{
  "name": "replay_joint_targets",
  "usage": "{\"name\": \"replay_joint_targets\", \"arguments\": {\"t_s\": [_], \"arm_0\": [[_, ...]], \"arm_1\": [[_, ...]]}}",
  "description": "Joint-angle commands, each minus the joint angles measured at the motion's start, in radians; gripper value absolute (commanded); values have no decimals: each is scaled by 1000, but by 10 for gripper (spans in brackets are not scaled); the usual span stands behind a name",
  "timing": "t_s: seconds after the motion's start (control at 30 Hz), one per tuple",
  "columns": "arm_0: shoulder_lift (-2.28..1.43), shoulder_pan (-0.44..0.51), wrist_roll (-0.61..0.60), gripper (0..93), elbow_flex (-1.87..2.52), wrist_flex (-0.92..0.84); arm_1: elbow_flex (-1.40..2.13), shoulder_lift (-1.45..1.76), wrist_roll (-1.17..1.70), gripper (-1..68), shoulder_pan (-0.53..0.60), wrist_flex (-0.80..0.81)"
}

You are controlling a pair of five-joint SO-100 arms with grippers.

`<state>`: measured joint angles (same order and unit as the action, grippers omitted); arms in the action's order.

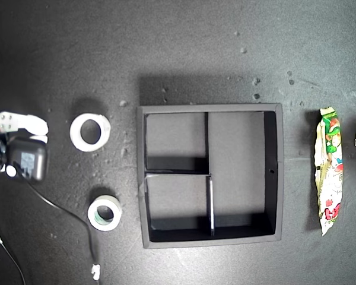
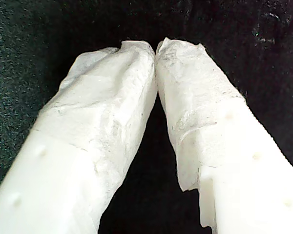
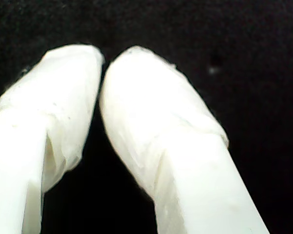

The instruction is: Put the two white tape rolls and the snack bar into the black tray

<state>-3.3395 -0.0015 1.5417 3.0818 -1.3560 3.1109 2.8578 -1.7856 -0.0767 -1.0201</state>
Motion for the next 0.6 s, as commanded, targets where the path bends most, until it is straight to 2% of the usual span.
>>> {"name": "replay_joint_targets", "arguments": {"t_s": [0.0,0.13,0.3,0.4,0.47,0.57], "arm_0": [[-48,21,-28,2,57,-15],[-46,101,-117,1,57,78],[-44,153,-216,29,28,161],[-44,186,-291,79,-20,221],[-43,225,-337,118,-67,256],[-43,241,-439,128,-144,344]], "arm_1": [[12,-9,15,0,-25,-2],[12,-9,202,0,-48,75],[12,-8,463,0,84,221],[12,-8,492,0,87,242],[12,-8,376,0,74,244],[12,-8,-55,-1,63,244]]}}
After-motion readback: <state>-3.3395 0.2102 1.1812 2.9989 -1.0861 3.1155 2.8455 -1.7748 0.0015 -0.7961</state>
